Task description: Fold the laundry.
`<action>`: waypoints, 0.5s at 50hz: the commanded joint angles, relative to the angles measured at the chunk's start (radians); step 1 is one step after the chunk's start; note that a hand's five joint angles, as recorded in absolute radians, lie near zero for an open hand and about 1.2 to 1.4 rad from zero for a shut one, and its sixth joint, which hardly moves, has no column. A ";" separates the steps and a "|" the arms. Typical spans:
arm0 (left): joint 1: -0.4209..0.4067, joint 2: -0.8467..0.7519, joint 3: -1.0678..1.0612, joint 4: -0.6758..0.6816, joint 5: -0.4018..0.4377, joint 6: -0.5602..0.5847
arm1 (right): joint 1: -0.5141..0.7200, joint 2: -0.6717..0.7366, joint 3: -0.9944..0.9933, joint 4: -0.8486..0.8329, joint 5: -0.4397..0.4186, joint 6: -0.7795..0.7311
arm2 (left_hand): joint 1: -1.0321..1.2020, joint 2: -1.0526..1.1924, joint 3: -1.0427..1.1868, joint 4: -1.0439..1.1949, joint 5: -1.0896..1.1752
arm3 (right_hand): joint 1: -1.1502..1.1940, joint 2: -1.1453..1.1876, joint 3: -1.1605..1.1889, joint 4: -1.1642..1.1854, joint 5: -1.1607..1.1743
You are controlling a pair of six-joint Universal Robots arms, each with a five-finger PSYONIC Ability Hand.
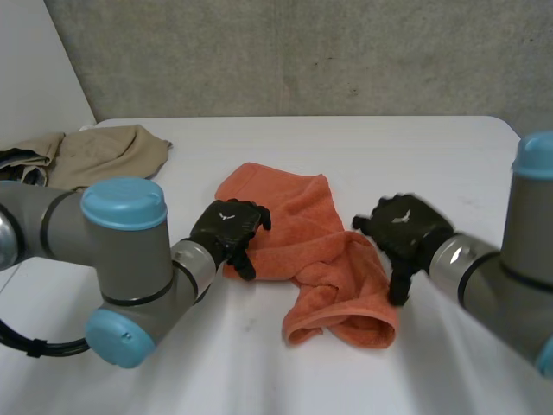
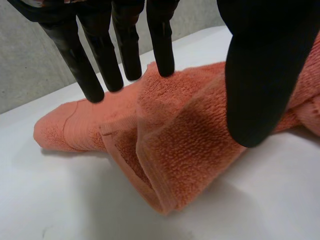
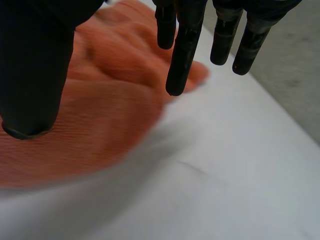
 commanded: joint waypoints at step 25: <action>-0.050 0.505 0.048 0.006 -0.099 0.076 | 0.037 -0.244 -0.055 -0.244 0.138 0.006 | 0.880 0.898 0.898 0.896 0.895 | 1.193 0.563 1.173 1.160 1.150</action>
